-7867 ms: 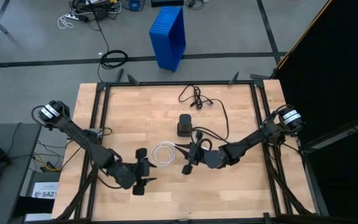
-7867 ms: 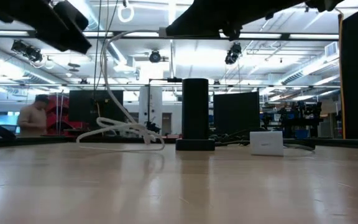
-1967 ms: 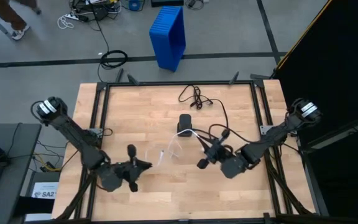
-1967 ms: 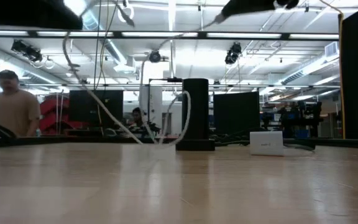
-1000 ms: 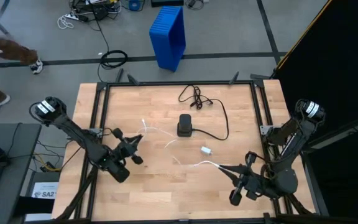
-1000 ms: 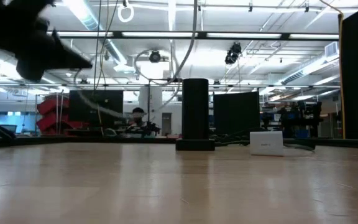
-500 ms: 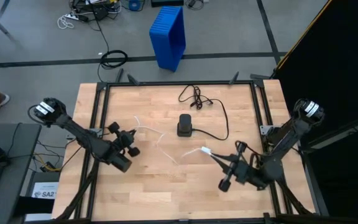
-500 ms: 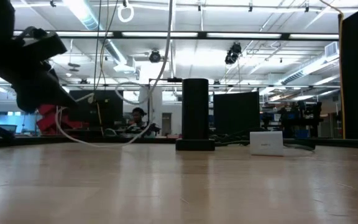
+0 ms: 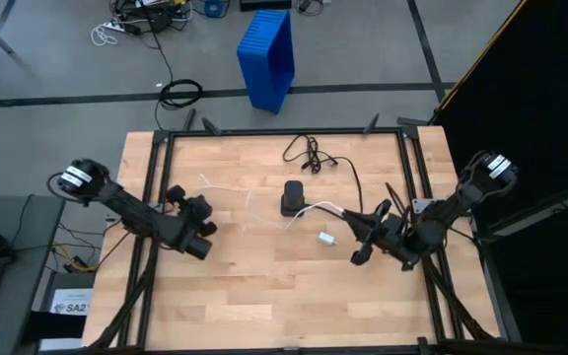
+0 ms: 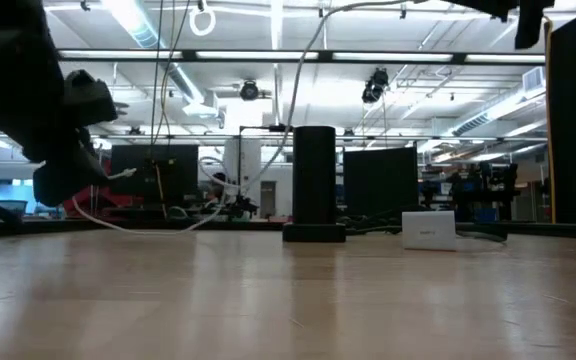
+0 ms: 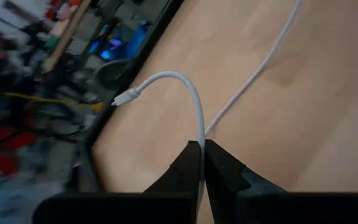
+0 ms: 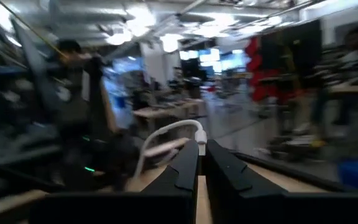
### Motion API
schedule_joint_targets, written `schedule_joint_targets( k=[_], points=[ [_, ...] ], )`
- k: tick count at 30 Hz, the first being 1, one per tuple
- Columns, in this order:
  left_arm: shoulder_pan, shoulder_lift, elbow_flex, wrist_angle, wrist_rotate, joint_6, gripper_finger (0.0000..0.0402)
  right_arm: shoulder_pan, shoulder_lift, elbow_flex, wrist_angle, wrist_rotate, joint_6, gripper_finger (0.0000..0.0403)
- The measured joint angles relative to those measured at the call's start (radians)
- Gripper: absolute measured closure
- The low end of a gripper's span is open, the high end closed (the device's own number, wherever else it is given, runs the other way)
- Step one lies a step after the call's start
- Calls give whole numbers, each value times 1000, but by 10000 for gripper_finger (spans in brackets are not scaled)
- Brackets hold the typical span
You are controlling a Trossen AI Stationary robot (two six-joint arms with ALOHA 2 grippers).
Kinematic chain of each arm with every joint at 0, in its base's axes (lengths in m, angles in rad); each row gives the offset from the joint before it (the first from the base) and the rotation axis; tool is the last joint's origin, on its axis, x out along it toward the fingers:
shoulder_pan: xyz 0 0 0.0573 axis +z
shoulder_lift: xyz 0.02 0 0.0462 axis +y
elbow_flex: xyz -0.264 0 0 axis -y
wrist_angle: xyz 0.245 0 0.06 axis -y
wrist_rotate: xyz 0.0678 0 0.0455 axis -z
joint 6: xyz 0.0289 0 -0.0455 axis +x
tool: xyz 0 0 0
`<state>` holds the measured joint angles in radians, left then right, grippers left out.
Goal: Insert USB
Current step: Insert the white charger cable into the white charger adapter
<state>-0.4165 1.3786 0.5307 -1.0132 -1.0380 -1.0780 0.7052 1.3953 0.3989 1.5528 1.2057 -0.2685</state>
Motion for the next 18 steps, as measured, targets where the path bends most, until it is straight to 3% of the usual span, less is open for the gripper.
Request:
schedule_joint_targets(
  k=[5,9,13,18],
  points=[
    [34,23,17,-37,1,34,401,-15,-8,-39,-4,13,47,403],
    [36,23,17,29,70,221,385,-21,-8,-40,-31,23,43,403],
    [36,23,28,144,176,393,333,-25,-8,-40,-48,34,43,403],
    [35,21,109,102,303,443,247,-28,-8,-40,-65,48,40,403]
  ],
)
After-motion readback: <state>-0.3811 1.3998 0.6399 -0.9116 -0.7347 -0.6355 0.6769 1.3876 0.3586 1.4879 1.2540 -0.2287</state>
